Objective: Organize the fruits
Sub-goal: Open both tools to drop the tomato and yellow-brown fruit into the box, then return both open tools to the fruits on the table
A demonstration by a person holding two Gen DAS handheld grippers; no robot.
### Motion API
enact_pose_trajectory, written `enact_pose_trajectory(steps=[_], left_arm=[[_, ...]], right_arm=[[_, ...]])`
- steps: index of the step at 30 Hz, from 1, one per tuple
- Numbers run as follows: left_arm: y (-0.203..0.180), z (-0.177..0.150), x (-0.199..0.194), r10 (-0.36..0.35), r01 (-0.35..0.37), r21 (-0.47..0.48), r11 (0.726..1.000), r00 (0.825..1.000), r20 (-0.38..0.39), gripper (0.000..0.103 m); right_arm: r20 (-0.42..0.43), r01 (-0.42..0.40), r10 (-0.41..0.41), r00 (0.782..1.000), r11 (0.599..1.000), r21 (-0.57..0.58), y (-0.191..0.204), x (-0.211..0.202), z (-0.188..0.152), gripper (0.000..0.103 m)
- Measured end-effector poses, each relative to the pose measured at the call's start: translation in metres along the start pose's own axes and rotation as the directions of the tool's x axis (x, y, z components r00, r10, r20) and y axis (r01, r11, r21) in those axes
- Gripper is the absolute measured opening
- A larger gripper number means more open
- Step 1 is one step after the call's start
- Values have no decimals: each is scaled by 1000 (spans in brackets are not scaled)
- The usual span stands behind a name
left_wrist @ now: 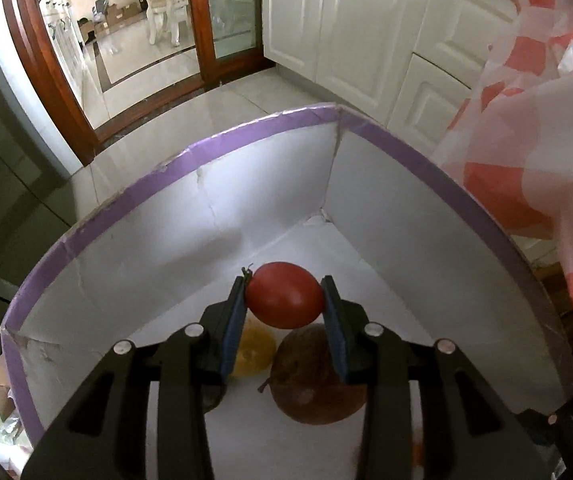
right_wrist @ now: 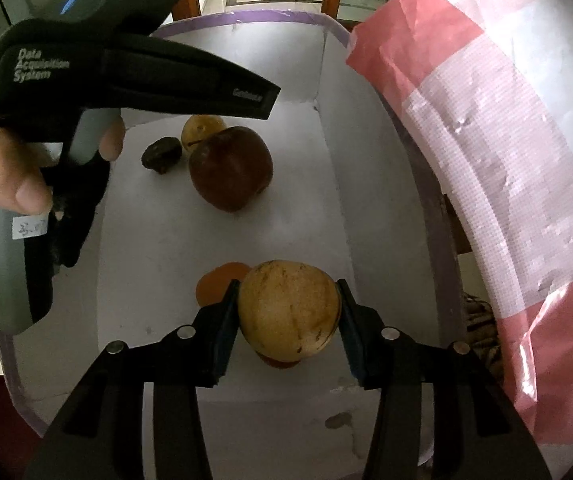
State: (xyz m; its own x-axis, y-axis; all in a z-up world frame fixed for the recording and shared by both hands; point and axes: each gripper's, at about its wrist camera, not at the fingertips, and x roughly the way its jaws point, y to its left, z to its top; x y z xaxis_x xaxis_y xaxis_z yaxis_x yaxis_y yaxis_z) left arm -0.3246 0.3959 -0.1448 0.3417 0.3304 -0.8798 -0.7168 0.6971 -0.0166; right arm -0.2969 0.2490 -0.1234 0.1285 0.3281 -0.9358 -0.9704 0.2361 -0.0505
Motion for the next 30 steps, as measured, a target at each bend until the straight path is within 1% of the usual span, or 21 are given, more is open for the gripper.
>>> enact_pose_trajectory(steps=[1, 2, 3, 5, 6, 7, 9, 11, 13, 15, 17, 18, 20, 21, 22, 23, 24, 25, 27, 28, 30], left_arm=[[-2, 2, -2, 8, -8, 0, 1000, 1000, 5, 42], [-1, 3, -1, 13, -13, 0, 1000, 1000, 9, 50], [-1, 2, -1, 18, -18, -1, 1000, 1000, 15, 54], [-1, 3, -5, 24, -24, -12, 1000, 999, 29, 68], [0, 3, -6, 25, -25, -18, 1000, 999, 32, 71], [-1, 2, -6, 27, -26, -23, 999, 999, 36, 74], [-2, 4, -8, 29, -28, -20, 999, 999, 40, 74], [-4, 5, -10, 32, -31, -15, 999, 998, 46, 77], [-4, 7, -14, 36, -35, -16, 999, 998, 55, 79], [-4, 11, -24, 24, -23, -9, 1000, 996, 83, 79], [-5, 16, -36, 25, -23, -13, 1000, 993, 117, 79], [-6, 19, -45, 28, -26, -16, 1000, 989, 143, 80], [-12, 25, -70, 36, -33, -20, 999, 974, 224, 87], [-17, 28, -86, 35, -30, -24, 999, 960, 277, 90], [-21, 30, -96, 30, -24, -25, 999, 951, 309, 94], [-27, 33, -108, 18, -11, -22, 1000, 939, 344, 96], [-35, 36, -119, 1, 4, -13, 1000, 928, 373, 97], [-48, 40, -134, -34, 32, 12, 999, 915, 403, 99], [-74, 44, -152, -94, 73, 65, 995, 896, 434, 101], [-93, 47, -163, -135, 94, 111, 989, 885, 447, 101], [-130, 50, -177, -198, 117, 202, 972, 870, 450, 101]], right_arm=[[6, 2, -2, 1000, 1000, -4, 1, -2, 0, 48], [14, 2, -2, 1000, 1000, -5, -1, -3, -2, 52], [24, 1, -1, 1000, 1000, -6, -2, -5, -2, 56], [50, 1, 0, 999, 1000, -8, -4, -10, -1, 67], [58, 3, -2, 998, 1000, -9, -4, -12, -1, 67], [68, 6, -5, 998, 1000, -11, -4, -15, -1, 67], [90, 7, -6, 996, 1000, -10, -5, -21, -2, 67], [131, 10, -8, 991, 1000, -12, -5, -32, -3, 68], [191, 10, -7, 981, 1000, -17, -5, -51, -3, 69], [246, -10, 15, 969, 1000, -20, -7, -73, -4, 70], [322, -47, 52, 945, 999, -23, -11, -105, -7, 71], [378, -56, 57, 924, 998, -13, -17, -127, -10, 71], [454, -70, 56, 889, 997, 14, -27, -155, -15, 77], [492, -72, 47, 869, 997, 32, -34, -170, -14, 77], [536, -69, 25, 844, 996, 62, -45, -190, -19, 78], [565, -65, 4, 825, 994, 87, -55, -204, -24, 79], [591, -58, -22, 807, 991, 117, -65, -216, -32, 81], [618, -41, -70, 783, 986, 163, -81, -232, -43, 83], [637, -11, -148, 756, 971, 238, -105, -251, -65, 84], [637, 6, -197, 745, 957, 288, -120, -259, -80, 85], [621, 36, -282, 731, 925, 377, -145, -266, -106, 85]])
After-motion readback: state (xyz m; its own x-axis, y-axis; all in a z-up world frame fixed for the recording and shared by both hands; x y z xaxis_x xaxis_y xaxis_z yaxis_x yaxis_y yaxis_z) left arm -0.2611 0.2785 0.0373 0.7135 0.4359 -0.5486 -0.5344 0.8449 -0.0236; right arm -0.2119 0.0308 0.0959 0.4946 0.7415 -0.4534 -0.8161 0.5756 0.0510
